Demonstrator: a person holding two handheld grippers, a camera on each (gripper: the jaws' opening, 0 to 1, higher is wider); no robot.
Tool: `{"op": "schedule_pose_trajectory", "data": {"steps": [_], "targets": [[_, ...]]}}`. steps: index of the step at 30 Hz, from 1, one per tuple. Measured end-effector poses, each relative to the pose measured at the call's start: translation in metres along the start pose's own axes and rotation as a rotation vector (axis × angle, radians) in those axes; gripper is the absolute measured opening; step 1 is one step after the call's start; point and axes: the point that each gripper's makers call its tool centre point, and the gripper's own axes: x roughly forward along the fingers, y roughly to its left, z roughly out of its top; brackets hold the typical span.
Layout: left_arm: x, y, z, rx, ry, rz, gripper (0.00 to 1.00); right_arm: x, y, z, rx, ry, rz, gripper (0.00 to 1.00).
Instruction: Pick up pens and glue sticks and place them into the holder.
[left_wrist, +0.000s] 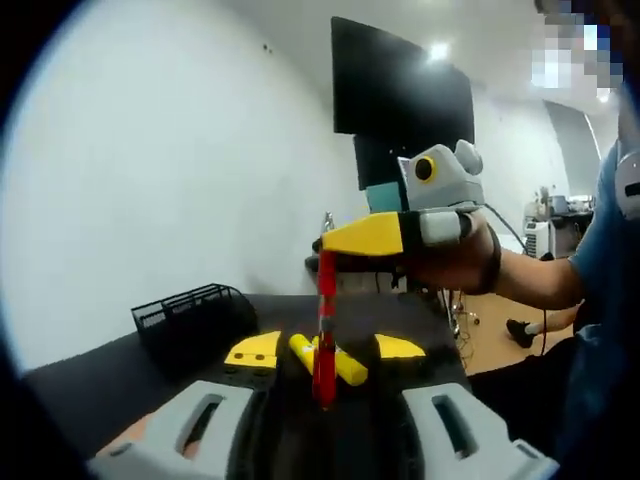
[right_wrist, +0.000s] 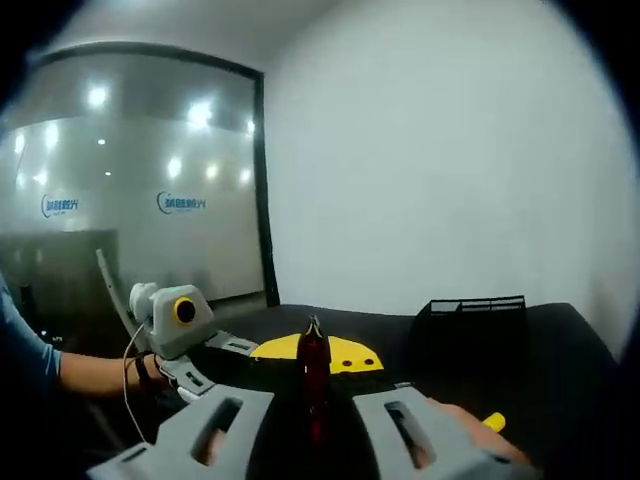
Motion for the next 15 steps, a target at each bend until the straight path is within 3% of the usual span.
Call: {"op": "schedule_pose_trajectory", "data": {"steps": [8, 15], "targets": [[-0.018, 0.013, -0.019, -0.046, -0.009, 0.041, 0.43, 0.000, -0.014, 0.000, -0.034, 0.028, -0.028, 0.05], [-0.023, 0.018, -0.047, -0.087, 0.001, 0.054, 0.64, 0.000, -0.036, 0.012, -0.037, 0.017, -0.066, 0.05]]}}
